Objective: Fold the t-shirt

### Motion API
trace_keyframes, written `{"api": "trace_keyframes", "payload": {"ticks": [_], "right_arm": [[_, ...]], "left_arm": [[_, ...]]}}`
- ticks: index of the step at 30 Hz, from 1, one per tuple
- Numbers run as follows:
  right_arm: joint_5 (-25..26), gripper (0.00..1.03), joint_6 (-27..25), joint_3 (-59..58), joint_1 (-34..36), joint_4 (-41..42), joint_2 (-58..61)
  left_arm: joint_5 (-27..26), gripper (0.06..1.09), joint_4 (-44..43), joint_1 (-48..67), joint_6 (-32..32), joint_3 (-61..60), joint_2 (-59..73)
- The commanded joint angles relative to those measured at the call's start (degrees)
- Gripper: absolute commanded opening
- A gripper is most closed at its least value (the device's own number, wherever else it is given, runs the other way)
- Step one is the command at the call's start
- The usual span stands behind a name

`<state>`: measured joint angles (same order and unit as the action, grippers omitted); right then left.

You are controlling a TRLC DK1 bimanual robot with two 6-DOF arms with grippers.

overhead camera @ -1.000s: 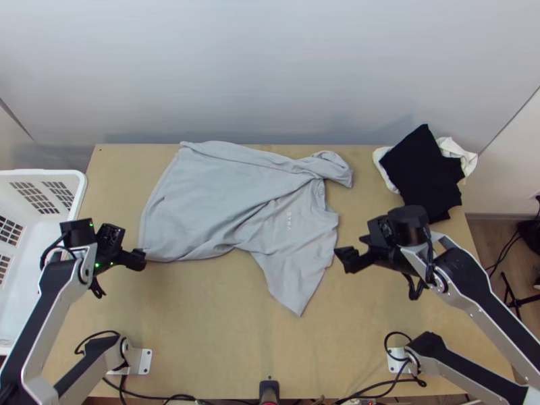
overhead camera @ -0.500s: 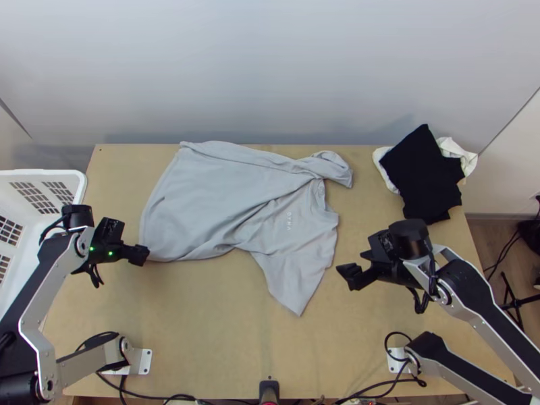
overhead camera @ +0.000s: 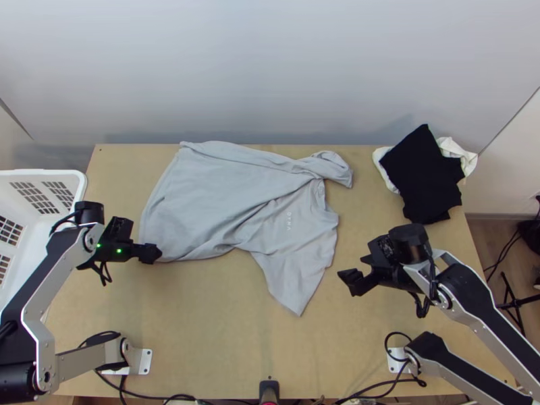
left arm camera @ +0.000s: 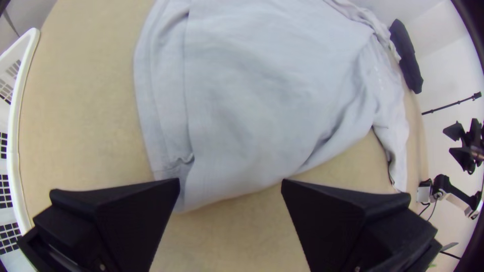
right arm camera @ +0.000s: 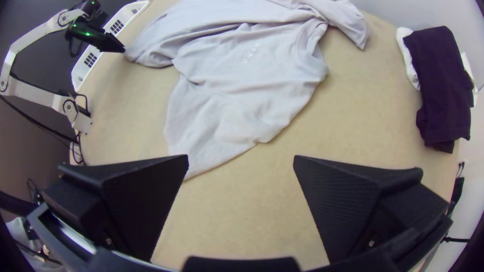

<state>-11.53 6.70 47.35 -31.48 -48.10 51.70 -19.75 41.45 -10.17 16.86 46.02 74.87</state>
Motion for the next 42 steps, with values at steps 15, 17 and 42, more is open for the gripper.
{"api": "trace_keyframes", "payload": {"ticks": [15, 17, 42], "right_arm": [[0.0, 0.96, -0.7, -0.2, -0.2, -1.1, -1.6], [0.0, 0.96, -0.6, -0.8, -0.2, -1.1, -2.1], [-13.6, 0.96, 9.3, -10.4, -11.0, 7.9, 8.9]], "left_arm": [[0.0, 0.14, -3.9, 2.8, -7.7, -1.1, 0.9], [0.0, 0.14, -3.0, 2.4, -8.2, -0.1, -0.3], [0.0, 0.14, -0.9, 1.6, -15.0, 5.1, -5.1]]}}
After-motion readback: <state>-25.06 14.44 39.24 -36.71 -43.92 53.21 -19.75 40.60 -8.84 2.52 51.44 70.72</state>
